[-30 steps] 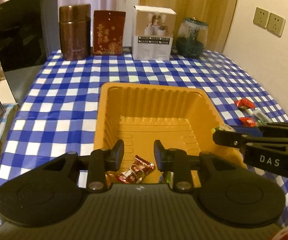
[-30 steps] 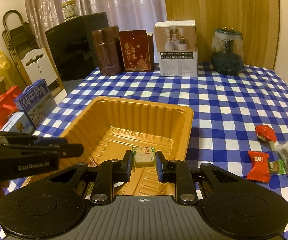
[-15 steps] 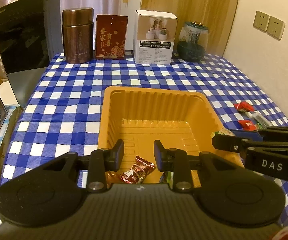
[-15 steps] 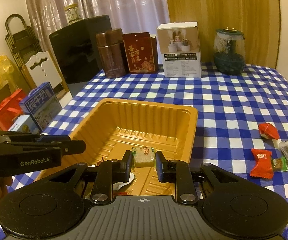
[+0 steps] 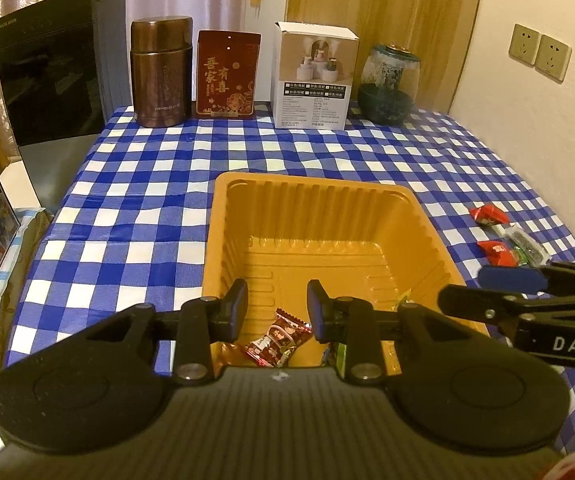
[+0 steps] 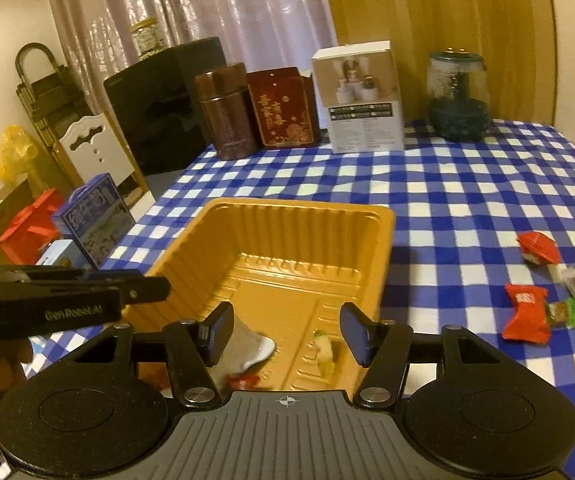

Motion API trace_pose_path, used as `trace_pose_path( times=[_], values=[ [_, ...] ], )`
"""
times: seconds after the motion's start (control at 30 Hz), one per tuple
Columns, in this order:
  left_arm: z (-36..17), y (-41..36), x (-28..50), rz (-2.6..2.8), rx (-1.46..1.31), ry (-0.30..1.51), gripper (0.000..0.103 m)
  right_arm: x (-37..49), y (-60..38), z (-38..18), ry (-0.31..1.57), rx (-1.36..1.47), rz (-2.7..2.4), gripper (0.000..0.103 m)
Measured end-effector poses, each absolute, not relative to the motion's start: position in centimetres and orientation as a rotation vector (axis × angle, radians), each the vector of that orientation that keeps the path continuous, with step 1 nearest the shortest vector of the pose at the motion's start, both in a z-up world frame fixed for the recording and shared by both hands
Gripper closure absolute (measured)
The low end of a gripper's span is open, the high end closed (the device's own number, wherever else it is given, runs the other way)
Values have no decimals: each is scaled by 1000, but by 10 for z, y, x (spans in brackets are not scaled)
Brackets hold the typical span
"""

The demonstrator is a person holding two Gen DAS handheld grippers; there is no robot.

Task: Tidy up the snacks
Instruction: 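Move both tools back toward the remaining snacks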

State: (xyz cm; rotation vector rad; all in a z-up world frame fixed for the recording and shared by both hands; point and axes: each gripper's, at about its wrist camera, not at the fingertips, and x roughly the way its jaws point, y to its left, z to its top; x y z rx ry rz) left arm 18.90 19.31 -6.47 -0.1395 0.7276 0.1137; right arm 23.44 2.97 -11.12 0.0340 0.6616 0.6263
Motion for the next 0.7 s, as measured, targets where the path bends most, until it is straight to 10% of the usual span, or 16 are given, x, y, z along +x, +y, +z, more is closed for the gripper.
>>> trace_pose_path(
  times=[0.7],
  values=[
    [-37, 140, 149, 55, -148, 691, 64, 174, -37, -84, 623, 101, 480, 44]
  ],
)
